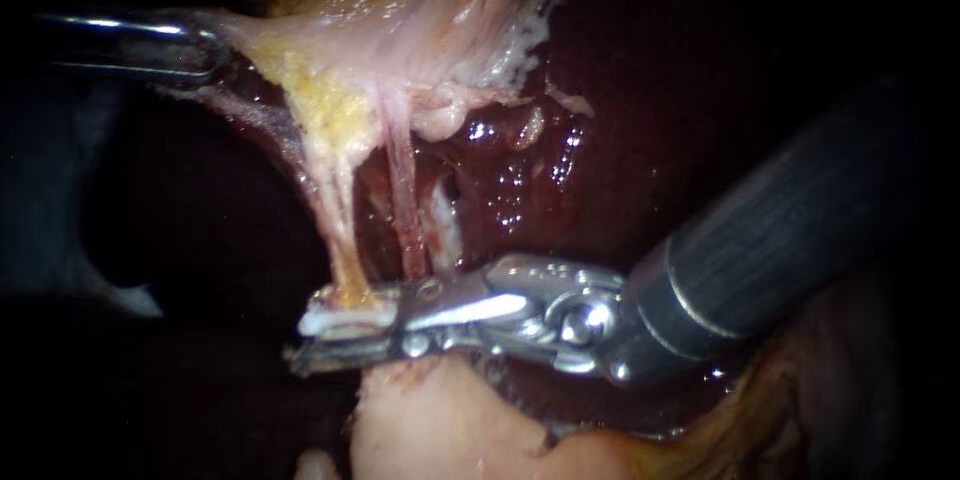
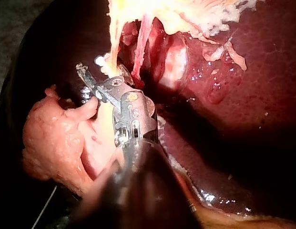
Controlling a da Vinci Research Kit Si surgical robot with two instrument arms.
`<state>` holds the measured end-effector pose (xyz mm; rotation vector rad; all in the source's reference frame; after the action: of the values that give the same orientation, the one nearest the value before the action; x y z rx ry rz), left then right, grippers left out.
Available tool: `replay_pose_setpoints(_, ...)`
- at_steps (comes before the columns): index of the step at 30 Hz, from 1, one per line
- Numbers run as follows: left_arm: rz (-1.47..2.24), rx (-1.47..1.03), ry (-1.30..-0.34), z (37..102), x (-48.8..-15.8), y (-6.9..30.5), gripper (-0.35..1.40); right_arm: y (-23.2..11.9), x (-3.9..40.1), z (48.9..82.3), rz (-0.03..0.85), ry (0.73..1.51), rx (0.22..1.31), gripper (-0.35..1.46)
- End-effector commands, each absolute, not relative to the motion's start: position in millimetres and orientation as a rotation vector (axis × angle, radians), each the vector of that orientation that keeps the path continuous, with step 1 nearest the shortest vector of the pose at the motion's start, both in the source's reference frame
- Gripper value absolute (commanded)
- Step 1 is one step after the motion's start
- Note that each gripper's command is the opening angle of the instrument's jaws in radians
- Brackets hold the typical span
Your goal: Going back second clip left tube
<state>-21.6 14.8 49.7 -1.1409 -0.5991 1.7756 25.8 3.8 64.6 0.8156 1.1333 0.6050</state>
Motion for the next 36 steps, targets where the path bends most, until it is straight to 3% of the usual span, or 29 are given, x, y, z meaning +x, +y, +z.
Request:
replay_pose_setpoints(1, 1.776, -1.141, -0.599, 49.7, -21.6, 14.8, -0.35, 3.9, 25.6, 64.8, 0.584, 1.142, 0.795, 0.44)
replay_pose_setpoints(7, 1.776, -1.141, -0.599, 49.7, -21.6, 14.8, -0.35, 4.8, 24.9, 65.7, 0.561, 1.163, 0.644, 0.5)
replay_pose_setpoints(15, 1.776, -1.141, -0.599, 49.8, -21.6, 14.8, -0.35, 5.3, 21.4, 65.3, 0.47, 1.184, 0.555, 0.5)
replay_pose_setpoints(25, 1.776, -1.141, -0.598, 49.9, -21.5, 14.8, -0.35, 7.3, 13.5, 62.7, 0.331, 1.209, 0.452, 0.5)
replay_pose_setpoints(36, 1.776, -1.142, -0.598, 49.9, -21.6, 14.8, -0.35, 9.2, 6.1, 61.1, 0.245, 1.217, 0.383, 0.5)
